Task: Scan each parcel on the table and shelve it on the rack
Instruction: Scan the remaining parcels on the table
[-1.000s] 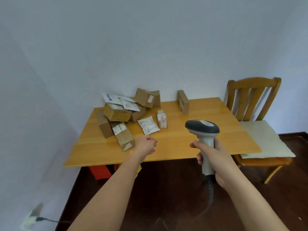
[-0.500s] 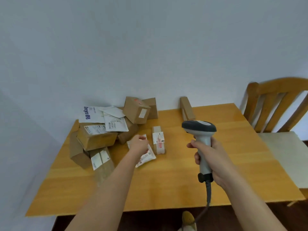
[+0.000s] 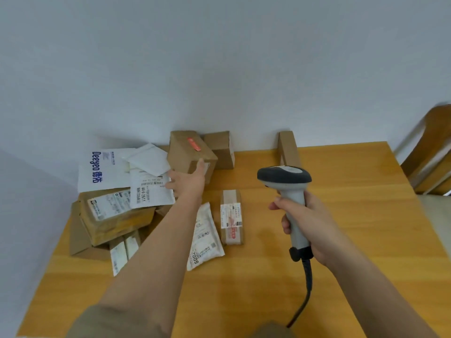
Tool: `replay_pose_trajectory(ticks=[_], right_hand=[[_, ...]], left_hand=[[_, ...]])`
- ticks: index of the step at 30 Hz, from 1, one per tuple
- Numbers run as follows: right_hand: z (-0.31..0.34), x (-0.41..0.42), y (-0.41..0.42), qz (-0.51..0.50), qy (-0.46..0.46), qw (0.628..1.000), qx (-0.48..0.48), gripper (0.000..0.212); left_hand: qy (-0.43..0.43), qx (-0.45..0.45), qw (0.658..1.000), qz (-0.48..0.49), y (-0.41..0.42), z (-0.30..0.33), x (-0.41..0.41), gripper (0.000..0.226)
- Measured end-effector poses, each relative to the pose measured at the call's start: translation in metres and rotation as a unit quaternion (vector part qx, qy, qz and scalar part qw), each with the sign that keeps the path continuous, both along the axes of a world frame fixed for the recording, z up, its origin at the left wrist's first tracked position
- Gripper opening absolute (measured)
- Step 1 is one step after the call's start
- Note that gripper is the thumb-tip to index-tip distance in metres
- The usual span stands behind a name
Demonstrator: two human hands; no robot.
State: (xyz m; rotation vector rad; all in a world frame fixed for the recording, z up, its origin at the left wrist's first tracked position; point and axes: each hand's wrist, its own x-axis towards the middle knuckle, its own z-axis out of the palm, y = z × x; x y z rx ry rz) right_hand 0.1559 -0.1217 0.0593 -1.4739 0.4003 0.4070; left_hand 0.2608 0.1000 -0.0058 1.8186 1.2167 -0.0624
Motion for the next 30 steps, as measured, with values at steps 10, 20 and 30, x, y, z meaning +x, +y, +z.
replay_pose_trajectory(ticks=[10, 20, 30], right_hand=[[-0.025, 0.039, -0.006, -0.013, 0.036, 0.999, -0.008, 0.021], [-0.022, 0.055, 0.011, -0.062, 0.017, 0.998, 0.017, 0.022], [-0.034, 0.039, 0.027, -0.082, 0.000, 0.995, 0.060, 0.023]], left_hand=[[-0.072, -0.148, 0.978, 0.131, 0.025, -0.050, 0.043, 0.138], [-0.206, -0.342, 0.910, 0.113, -0.002, -0.023, -0.009, 0.068], [-0.141, -0.522, 0.832, 0.125, 0.001, -0.019, -0.089, 0.074]])
